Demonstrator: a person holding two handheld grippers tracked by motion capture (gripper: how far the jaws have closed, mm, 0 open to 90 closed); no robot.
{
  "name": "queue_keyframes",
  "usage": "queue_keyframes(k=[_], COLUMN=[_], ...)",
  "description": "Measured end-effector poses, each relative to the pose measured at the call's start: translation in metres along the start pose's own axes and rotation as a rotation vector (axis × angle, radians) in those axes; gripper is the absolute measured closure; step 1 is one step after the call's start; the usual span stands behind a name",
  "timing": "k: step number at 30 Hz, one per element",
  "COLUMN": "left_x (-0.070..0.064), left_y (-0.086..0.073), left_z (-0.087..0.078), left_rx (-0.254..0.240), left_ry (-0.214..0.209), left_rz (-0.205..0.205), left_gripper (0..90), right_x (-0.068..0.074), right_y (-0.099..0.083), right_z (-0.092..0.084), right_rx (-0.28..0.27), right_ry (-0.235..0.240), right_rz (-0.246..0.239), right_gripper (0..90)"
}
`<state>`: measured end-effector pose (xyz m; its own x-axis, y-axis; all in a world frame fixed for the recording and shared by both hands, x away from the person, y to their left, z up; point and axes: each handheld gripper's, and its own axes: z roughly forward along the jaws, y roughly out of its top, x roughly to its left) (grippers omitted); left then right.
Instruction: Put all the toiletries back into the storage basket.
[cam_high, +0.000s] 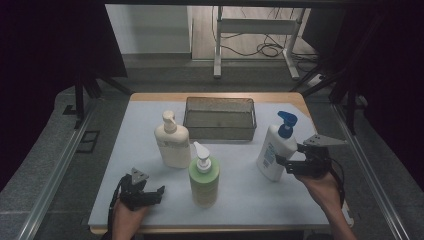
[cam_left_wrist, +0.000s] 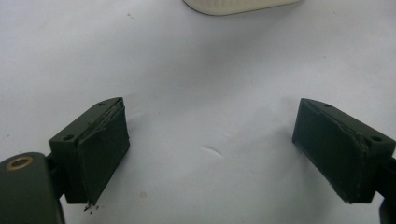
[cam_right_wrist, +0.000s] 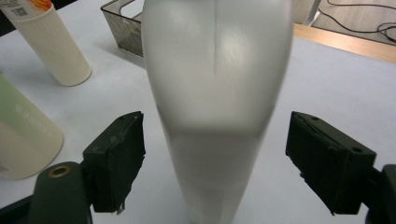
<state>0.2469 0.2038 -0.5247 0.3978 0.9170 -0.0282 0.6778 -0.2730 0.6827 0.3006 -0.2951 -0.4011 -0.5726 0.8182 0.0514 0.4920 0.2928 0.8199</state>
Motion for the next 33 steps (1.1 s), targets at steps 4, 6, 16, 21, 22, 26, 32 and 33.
queue_keyframes(k=[4,6,16,21,22,26,32,33], left_x=[0.0,0.0,0.0,0.0,0.0,0.0,0.0,0.0], left_y=[0.0,0.0,0.0,0.0,0.0,0.0,0.0,0.0], left_z=[0.0,0.0,0.0,0.0,0.0,0.0,0.0,0.0], left_rx=[0.0,0.0,0.0,0.0,0.0,0.0,0.0,0.0], left_ry=[0.0,0.0,0.0,0.0,0.0,0.0,0.0,0.0], left_rz=[-0.001,0.0,0.0,0.0,0.0,0.0,0.0,0.0], left_gripper=[10.3,10.3,10.3,10.3,10.3,10.3,10.3,10.3], right_x=[0.002,0.002,0.003,0.002,0.002,0.005,0.007,0.007], right_y=[0.006,0.008,0.013,0.014,0.014,0.015,0.016,0.016], right_z=[0.005,0.008,0.021,0.026,0.026,0.028,0.028,0.028], right_rx=[-0.002,-0.005,0.004,0.003,0.003,0.008,0.026,0.026], right_ry=[-0.016,-0.026,-0.054,-0.058,-0.058,-0.044,-0.048,-0.048], right_rz=[-0.005,-0.008,-0.009,-0.008,-0.008,-0.022,-0.037,-0.037], right_gripper=[19.6,19.8,22.8,26.8,26.8,36.4,37.3,37.3])
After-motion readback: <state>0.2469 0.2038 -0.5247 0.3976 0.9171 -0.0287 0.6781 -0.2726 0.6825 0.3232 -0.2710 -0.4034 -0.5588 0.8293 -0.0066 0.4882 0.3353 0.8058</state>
